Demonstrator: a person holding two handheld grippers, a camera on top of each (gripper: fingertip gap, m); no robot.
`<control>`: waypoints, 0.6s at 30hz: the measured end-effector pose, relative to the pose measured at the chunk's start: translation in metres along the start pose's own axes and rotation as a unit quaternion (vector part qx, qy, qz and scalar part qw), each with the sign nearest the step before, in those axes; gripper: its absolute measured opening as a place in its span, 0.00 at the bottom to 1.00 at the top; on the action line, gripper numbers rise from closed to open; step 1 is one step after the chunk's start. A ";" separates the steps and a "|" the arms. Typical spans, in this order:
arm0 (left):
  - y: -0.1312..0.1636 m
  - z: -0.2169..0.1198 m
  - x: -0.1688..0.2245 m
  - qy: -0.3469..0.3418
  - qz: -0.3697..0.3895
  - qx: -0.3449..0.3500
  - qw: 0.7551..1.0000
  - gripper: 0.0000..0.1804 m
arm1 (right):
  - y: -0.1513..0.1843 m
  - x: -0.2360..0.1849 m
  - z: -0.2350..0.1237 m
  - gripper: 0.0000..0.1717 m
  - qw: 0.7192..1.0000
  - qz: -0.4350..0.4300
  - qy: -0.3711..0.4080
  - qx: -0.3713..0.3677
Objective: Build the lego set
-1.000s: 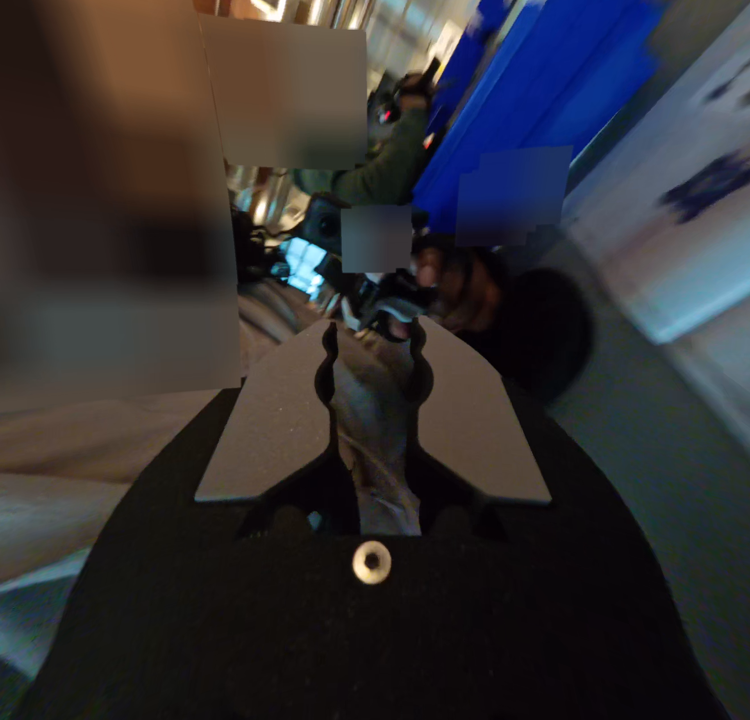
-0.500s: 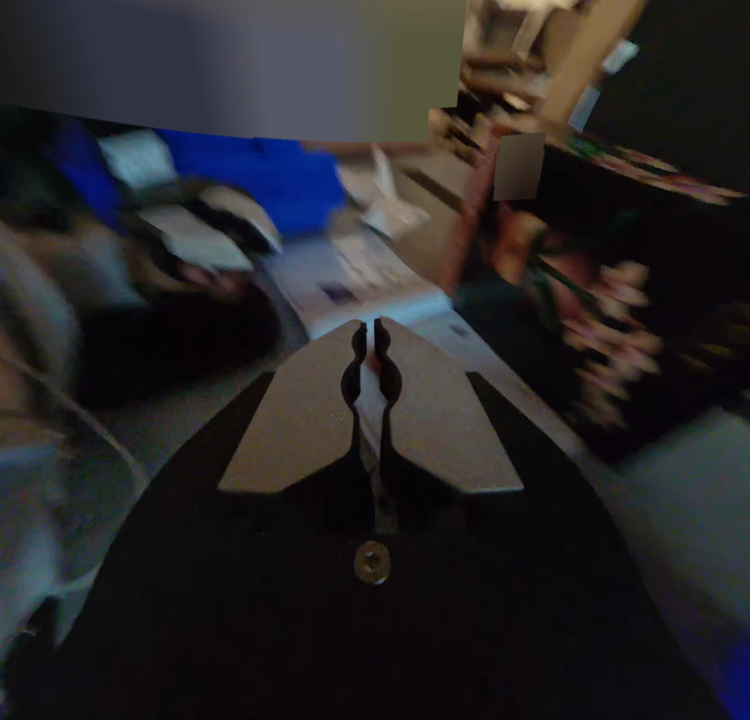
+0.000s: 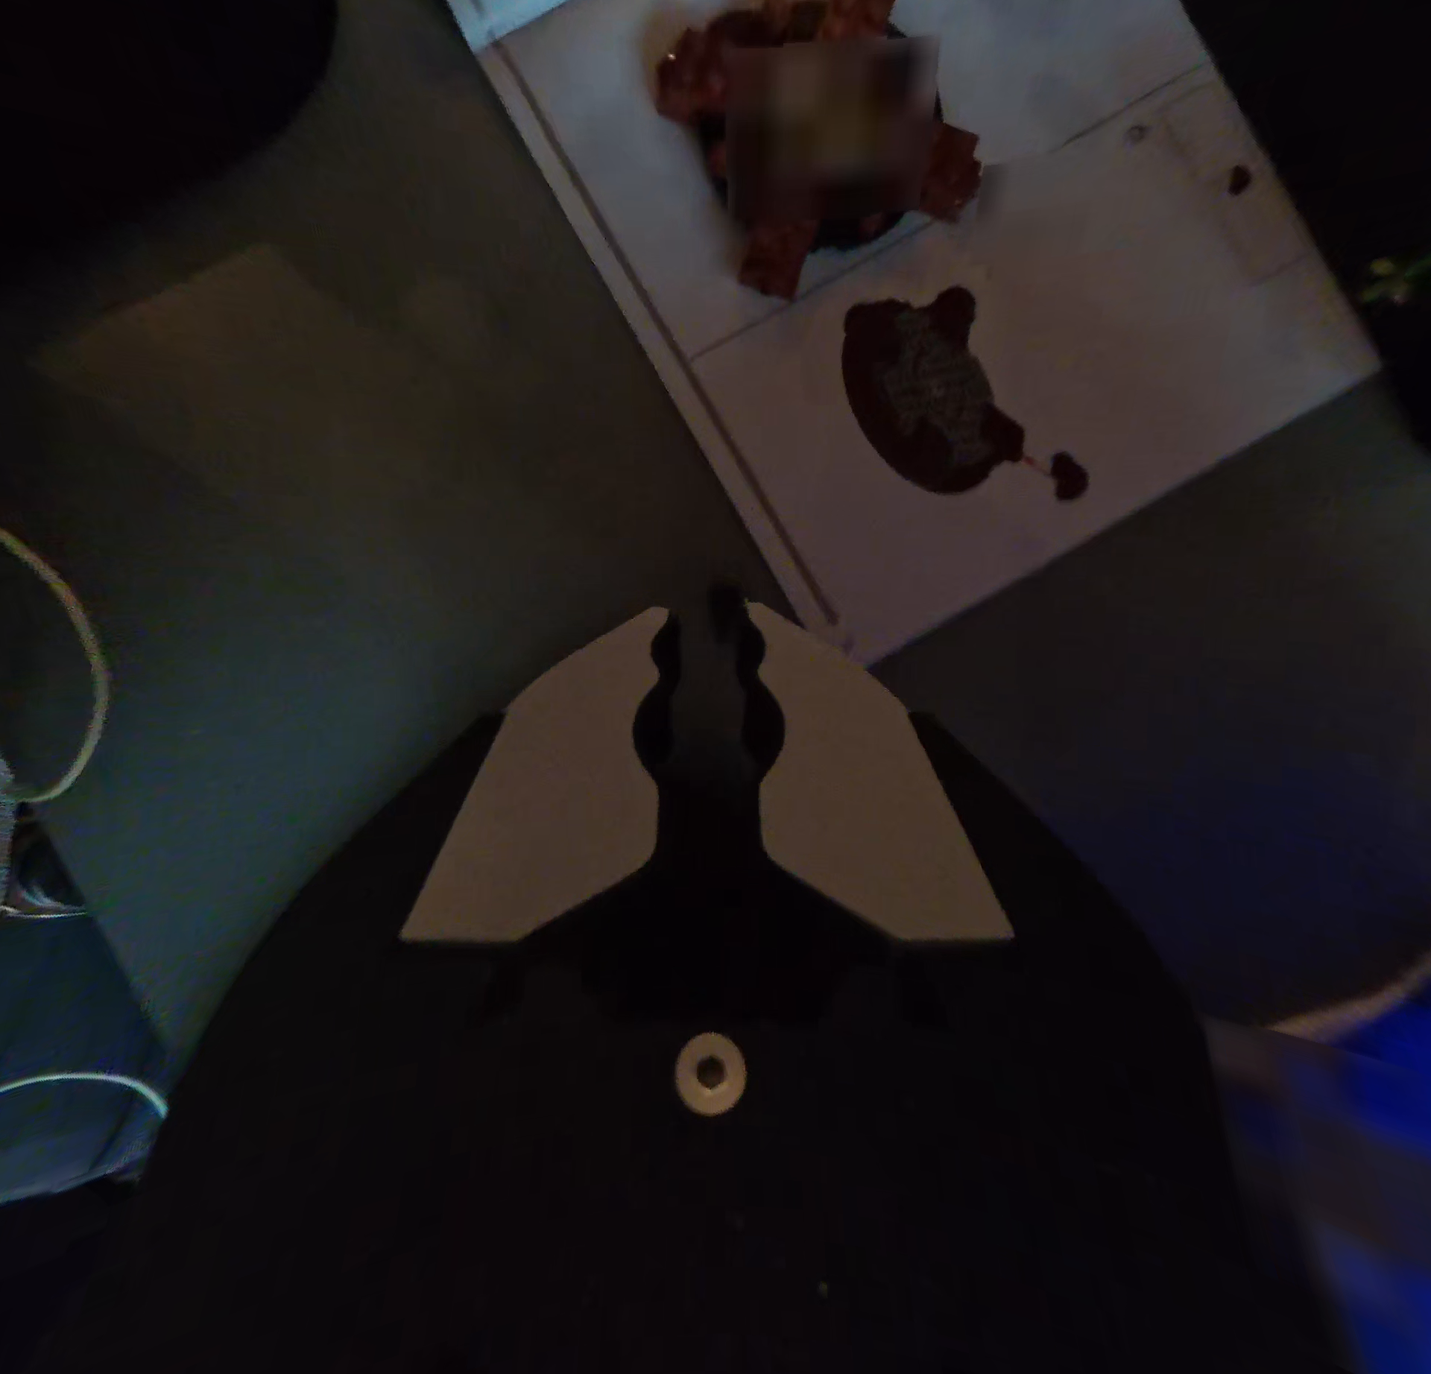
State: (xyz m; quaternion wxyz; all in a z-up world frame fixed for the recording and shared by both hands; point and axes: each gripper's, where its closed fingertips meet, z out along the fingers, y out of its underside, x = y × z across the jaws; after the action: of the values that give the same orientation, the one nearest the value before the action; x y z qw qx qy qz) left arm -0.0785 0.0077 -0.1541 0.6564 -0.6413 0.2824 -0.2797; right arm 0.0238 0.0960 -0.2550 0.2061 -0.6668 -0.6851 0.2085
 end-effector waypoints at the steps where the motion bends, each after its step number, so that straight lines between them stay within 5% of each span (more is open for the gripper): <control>1: 0.001 0.001 0.001 0.007 -0.003 -0.003 1.000 0.09 | 0.000 0.001 0.003 0.06 1.000 -0.006 -0.003 -0.003; 12: 0.004 0.002 0.001 0.038 -0.044 -0.011 0.998 0.09 | 0.005 0.004 0.015 0.03 0.998 -0.042 -0.032 -0.042; 18: 0.001 -0.001 -0.006 0.036 -0.074 0.005 0.997 0.09 | -0.099 -0.047 -0.029 0.03 0.980 -0.132 -0.099 0.109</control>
State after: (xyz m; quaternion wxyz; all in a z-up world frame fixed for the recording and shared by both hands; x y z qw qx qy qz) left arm -0.0829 0.0115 -0.1550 0.6262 -0.6470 0.2562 -0.3515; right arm -0.0409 0.0474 -0.1754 0.2341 -0.5201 -0.7575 0.3176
